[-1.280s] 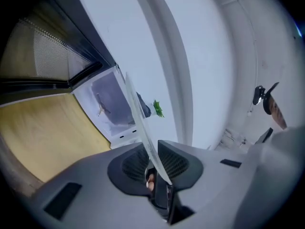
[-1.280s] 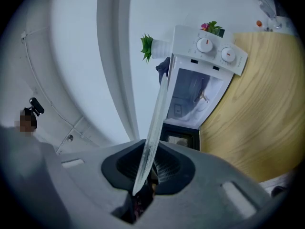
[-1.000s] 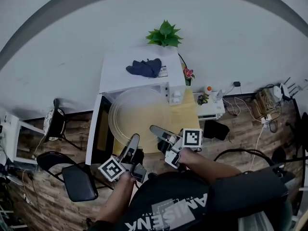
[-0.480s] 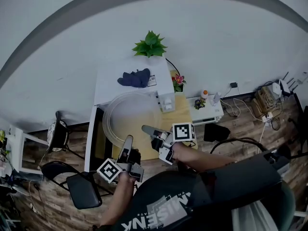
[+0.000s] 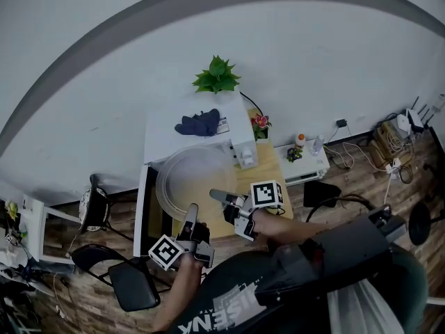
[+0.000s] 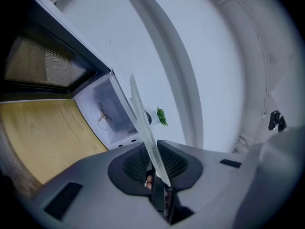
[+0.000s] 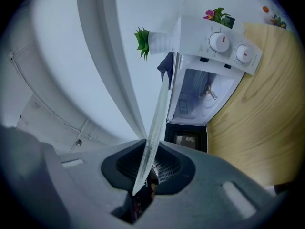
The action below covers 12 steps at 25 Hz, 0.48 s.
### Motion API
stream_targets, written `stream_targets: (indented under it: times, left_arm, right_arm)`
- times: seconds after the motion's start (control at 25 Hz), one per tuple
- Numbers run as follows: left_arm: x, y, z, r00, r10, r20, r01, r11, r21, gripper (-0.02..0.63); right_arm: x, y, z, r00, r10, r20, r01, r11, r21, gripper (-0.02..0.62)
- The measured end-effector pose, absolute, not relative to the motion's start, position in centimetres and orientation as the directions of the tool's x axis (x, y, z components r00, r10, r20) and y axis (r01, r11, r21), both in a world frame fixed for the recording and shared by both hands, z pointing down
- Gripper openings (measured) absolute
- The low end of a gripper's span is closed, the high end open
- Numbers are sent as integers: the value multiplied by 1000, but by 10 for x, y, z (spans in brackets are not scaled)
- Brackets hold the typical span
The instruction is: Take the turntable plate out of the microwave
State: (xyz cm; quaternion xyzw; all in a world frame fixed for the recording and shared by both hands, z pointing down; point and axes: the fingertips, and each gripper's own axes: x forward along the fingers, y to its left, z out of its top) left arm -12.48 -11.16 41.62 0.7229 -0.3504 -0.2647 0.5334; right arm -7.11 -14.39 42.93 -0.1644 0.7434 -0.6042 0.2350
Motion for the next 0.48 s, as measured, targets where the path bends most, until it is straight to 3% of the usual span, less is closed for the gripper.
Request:
stream_targets:
  times: [0.48]
  left_arm:
    - [-132,-109,418,620,-785,-10,-195,-167,967,50]
  right_arm:
    - [-82,-141,435,-834,-531,-149,48,200,-979,49]
